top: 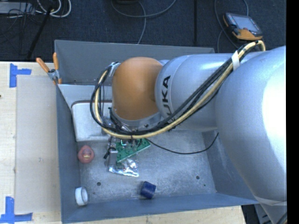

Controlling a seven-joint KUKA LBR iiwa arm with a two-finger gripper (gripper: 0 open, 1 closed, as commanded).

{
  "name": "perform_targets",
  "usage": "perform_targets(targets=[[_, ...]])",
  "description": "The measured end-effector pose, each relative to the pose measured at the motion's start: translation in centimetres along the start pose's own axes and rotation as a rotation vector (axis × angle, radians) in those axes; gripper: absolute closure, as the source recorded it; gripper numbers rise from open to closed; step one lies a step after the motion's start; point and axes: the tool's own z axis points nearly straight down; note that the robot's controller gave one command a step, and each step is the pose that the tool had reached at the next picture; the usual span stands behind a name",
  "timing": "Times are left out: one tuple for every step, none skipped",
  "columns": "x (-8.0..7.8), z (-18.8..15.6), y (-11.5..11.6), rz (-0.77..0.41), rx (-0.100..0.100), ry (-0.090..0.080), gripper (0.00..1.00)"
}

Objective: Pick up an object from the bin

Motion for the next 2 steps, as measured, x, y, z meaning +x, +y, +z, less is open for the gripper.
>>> perform_targets(targets=[[-1.39,7.35,-7.92,-0.133,0.003,-0.004,0.0],[-1.69,6.75,-7.45,-0.133,-0.003,-0.017,1.0]])
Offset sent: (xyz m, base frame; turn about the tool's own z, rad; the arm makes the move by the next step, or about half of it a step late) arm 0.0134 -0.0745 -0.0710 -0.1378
